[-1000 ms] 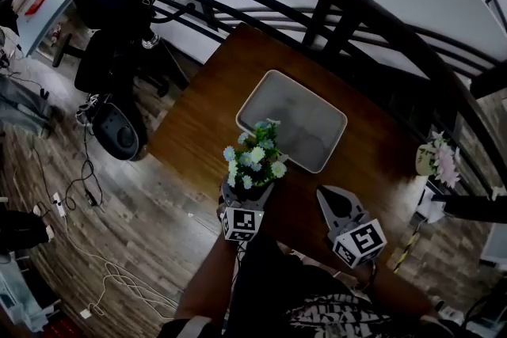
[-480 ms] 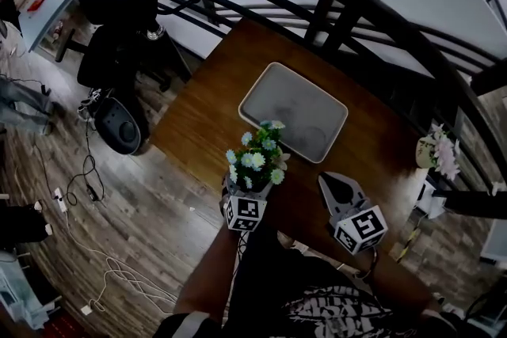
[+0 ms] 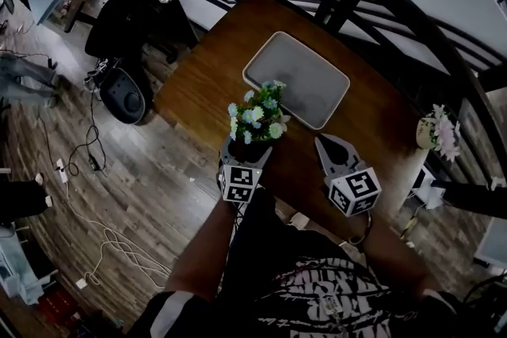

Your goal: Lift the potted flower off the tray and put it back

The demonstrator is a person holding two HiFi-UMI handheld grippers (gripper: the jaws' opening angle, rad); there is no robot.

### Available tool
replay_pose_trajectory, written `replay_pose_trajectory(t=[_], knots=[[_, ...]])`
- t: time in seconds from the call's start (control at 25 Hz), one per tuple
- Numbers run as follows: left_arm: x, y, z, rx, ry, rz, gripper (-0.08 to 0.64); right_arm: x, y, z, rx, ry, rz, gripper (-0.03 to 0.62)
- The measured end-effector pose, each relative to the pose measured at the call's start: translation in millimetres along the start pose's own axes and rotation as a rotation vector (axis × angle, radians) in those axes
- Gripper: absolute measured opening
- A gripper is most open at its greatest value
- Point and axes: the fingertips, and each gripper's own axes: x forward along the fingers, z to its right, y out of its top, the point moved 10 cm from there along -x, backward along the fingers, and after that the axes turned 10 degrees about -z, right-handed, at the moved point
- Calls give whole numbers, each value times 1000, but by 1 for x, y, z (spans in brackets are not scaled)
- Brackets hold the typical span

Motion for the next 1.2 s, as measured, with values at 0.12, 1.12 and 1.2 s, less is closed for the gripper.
replay_pose_trajectory(t=[0.12, 1.12, 1.2], knots=[[-18, 2, 3, -27, 23, 1, 446, -2, -3, -1, 7, 3, 9, -9], [-95, 30, 110, -225, 76, 119, 8, -88, -47, -7, -49, 74, 97, -9], [-100, 29, 121, -225, 86, 126, 8, -99, -53, -5, -49, 79, 104, -9]])
